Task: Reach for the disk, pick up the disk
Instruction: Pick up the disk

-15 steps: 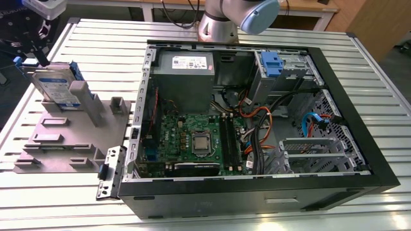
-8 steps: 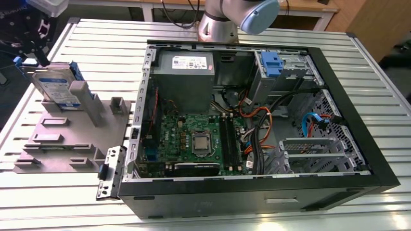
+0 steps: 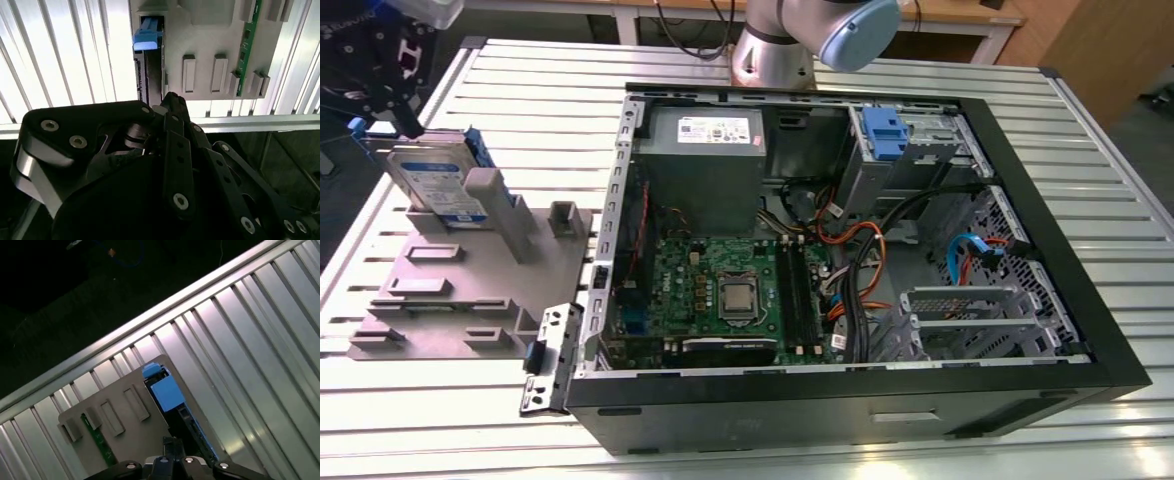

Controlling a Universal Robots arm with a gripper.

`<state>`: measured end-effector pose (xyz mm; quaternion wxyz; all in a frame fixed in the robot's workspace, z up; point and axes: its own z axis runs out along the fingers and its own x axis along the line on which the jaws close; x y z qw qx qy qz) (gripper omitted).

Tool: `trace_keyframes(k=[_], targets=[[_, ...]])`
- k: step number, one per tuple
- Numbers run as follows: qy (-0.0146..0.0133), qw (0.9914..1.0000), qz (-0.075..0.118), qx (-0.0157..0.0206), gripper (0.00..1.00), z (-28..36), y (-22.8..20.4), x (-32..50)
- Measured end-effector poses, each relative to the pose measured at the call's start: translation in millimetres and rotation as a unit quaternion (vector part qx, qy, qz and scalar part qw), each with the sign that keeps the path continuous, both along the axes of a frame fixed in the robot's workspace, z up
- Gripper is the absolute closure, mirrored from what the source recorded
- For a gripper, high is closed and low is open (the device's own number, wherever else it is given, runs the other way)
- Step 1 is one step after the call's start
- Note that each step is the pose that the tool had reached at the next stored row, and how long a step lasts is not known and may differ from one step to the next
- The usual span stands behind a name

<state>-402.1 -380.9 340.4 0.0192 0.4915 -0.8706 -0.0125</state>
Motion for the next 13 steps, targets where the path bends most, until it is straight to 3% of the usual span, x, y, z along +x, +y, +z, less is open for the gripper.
trace_keyframes(k=[4,9,11,13], targets=[[0.0000,0.99963,0.027,0.0020,0.89,0.0,0.1,0.0],[-0.0001,0.99834,0.057,0.0077,0.89,0.0,0.0,0.0],[-0.0003,0.99772,0.066,0.0121,0.89,-0.1,0.0,0.0],[-0.0007,0.99707,0.074,0.0191,0.89,-0.2,0.0,0.0]])
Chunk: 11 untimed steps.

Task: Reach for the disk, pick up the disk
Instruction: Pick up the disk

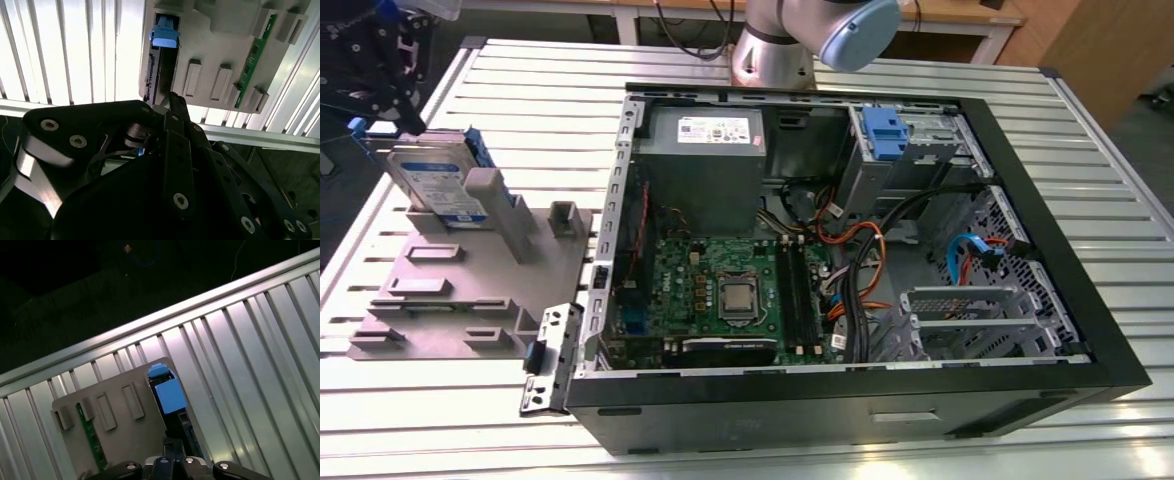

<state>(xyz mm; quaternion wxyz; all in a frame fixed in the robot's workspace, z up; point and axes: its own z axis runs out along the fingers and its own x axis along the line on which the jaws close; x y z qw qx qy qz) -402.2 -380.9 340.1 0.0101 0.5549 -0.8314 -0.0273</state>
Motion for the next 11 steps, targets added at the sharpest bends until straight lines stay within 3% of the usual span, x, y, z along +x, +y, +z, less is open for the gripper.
trace_keyframes(k=[3,9,11], targets=[[0.0000,0.99989,0.007,0.0131,0.89,-1.1,0.0,-0.1],[0.0000,0.99987,0.008,0.0142,0.89,-1.4,0.1,-0.4],[0.0001,0.99974,0.018,0.0143,0.89,-1.7,0.1,-0.3]])
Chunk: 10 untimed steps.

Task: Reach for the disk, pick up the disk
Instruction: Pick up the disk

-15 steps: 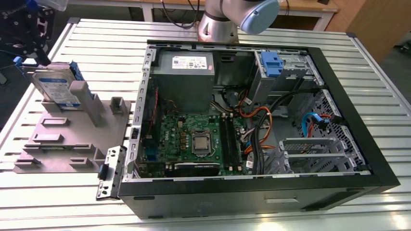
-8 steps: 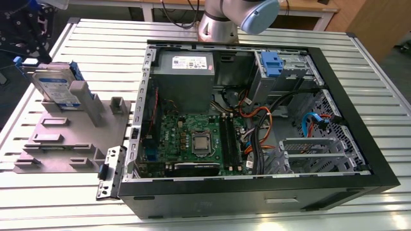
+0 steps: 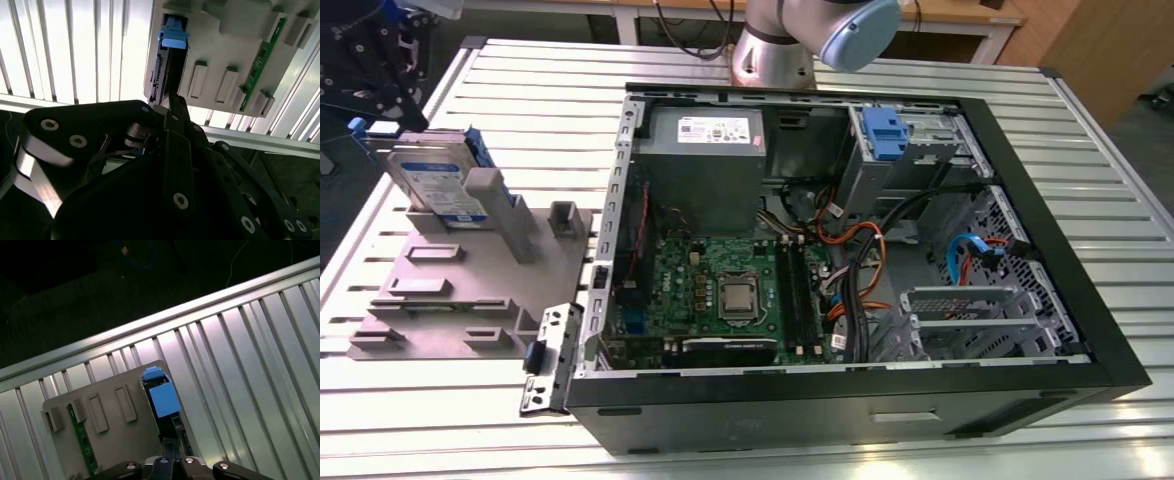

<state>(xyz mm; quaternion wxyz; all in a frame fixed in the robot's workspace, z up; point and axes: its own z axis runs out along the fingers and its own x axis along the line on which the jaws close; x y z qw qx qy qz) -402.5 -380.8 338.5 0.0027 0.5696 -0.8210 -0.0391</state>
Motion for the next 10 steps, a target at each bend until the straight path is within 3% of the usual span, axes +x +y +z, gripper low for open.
trace_keyframes(k=[5,8,10], targets=[[0.0000,0.99897,0.045,0.0000,0.89,-1.1,0.0,0.0],[0.0000,0.99739,0.072,0.0000,0.89,-1.7,0.0,0.0],[0.0000,0.99586,0.091,0.0000,0.89,-2.2,0.0,0.0]])
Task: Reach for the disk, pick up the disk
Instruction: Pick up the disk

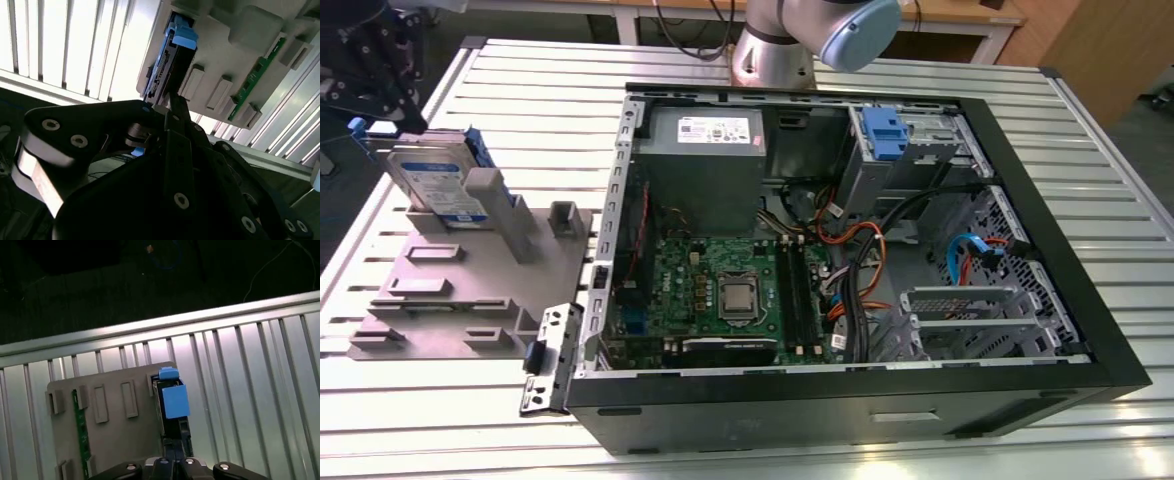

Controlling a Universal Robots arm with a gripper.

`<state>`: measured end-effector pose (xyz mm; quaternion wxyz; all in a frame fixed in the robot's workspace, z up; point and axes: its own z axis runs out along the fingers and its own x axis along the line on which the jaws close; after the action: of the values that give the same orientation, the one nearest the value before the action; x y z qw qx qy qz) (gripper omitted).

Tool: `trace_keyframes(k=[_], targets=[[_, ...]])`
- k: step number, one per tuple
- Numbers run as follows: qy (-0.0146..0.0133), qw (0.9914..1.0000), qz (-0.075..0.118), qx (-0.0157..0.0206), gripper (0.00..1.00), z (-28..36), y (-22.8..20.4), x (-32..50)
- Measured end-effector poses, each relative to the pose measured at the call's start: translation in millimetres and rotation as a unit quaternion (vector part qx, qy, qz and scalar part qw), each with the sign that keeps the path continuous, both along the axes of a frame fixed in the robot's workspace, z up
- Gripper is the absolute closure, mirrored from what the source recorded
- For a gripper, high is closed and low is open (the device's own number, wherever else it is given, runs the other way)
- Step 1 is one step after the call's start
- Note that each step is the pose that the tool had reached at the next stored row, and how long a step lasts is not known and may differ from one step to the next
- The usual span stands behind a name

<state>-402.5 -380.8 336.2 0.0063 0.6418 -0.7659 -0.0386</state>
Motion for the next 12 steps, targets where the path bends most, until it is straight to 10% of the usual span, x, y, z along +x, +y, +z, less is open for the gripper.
trace_keyframes(k=[7,12], targets=[[-0.0001,0.99829,0.058,0.0000,0.89,-1.6,0.3,-0.1],[0.0000,0.99776,0.067,0.0000,0.89,-1.6,0.6,-0.1]])
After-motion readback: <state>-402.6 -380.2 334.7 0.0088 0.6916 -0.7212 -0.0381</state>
